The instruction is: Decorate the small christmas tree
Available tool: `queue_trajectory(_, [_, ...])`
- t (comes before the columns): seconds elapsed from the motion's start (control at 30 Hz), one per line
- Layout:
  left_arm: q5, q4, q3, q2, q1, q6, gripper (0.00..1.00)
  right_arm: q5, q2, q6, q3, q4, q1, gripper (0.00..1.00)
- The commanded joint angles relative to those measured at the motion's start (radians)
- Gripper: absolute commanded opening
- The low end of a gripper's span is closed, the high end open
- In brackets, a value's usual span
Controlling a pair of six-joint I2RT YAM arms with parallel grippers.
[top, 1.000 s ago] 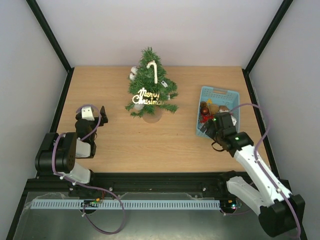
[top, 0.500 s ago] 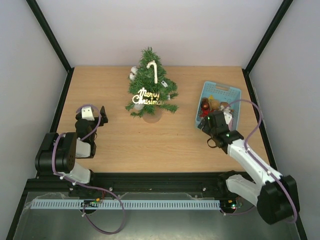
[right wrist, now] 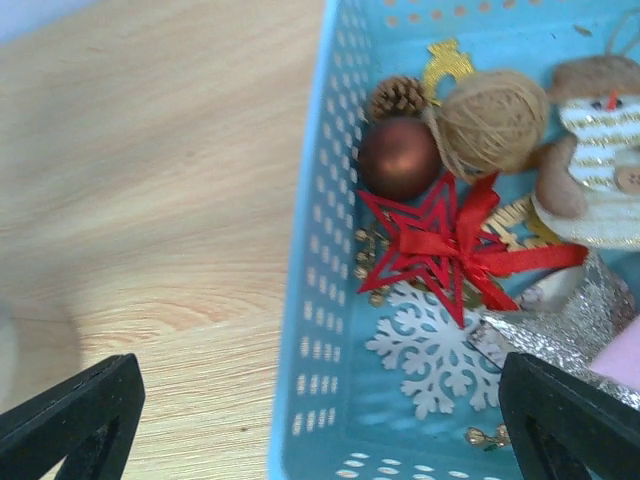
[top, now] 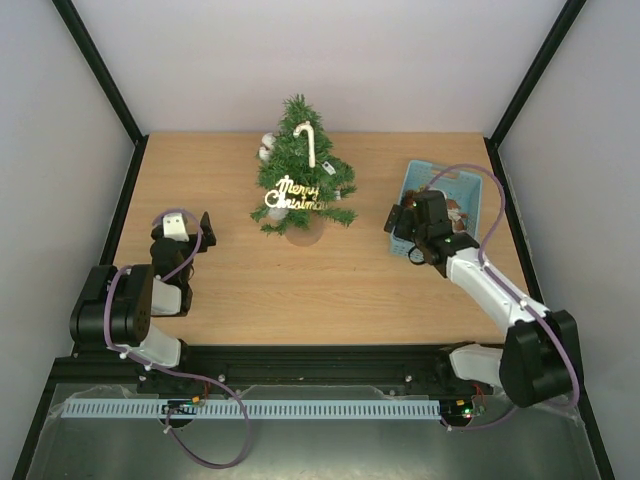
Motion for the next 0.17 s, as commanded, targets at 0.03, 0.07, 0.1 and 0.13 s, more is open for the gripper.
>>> queue_trajectory(0.03, [0.000,0.031,0.015,-0.002,-0.003,0.015,1.00,-0.062,-0.084,-0.072,0.038,-0.003,-0.004,0.99])
queue_trajectory(0.07, [0.000,0.031,0.015,-0.002,-0.003,0.015,1.00,-0.061,-0.077,-0.076,0.051,-0.020,-0.003,0.99])
queue_trajectory(0.1, [0.000,0.033,0.015,-0.002,-0.003,0.015,1.00,-0.059,-0.072,-0.079,0.061,-0.035,-0.003,0.99])
queue_trajectory(0.13, [0.000,0.032,0.015,-0.002,-0.003,0.015,1.00,-0.058,-0.074,-0.081,0.065,-0.042,-0.003,0.99])
